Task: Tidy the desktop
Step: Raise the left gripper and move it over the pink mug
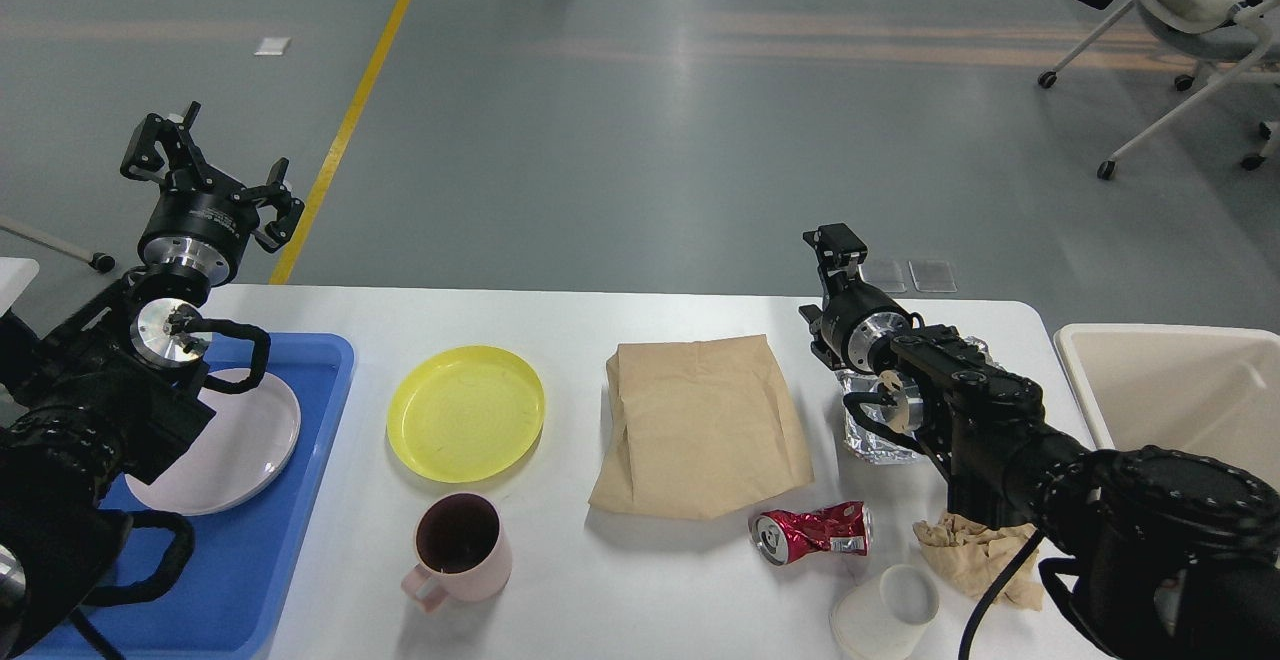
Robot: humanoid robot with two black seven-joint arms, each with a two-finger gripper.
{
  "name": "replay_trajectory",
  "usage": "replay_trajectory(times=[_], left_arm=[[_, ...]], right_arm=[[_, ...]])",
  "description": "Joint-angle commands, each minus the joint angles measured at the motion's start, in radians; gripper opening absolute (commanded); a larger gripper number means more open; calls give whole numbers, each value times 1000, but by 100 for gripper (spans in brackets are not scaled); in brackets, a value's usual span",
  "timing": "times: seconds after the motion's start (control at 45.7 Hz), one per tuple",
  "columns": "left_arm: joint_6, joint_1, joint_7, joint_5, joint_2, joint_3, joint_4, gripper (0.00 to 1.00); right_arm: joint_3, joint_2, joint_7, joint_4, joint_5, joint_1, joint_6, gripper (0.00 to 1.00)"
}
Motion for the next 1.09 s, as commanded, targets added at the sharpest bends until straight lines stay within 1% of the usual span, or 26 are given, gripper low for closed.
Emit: replay_trajectory(times=[0.0, 0.328, 0.481, 0.59, 0.743, 0.831, 0.94, 1.071], left_arm=[[-7, 12, -5, 0, 0, 0, 0, 96], [-7, 29, 2, 0, 19, 0, 0, 96], [8, 30, 5, 1, 13, 0, 2, 96], [-1, 29, 3, 21, 11, 20, 0, 96], [-15, 13, 2, 37, 29, 211, -38, 96], [-53, -10, 6, 44, 80, 346, -48, 96], [-90, -71, 5, 61, 108, 611, -46, 96], [-90, -146, 6, 104, 120, 920, -43, 96]], right_arm=[[0, 0, 0, 0, 0, 0, -1, 100], [0, 0, 0, 0, 0, -1, 1, 100], [0, 0, 0, 0, 0, 0, 1, 100], [0, 0, 0, 0, 0, -1, 1, 100], [0, 0, 0, 0, 0, -1, 1, 100], [0, 0, 0, 0, 0, -1, 1, 100], [0, 0, 0, 0, 0, -1, -1, 100], [0, 0, 0, 0, 0, -1, 1, 100]])
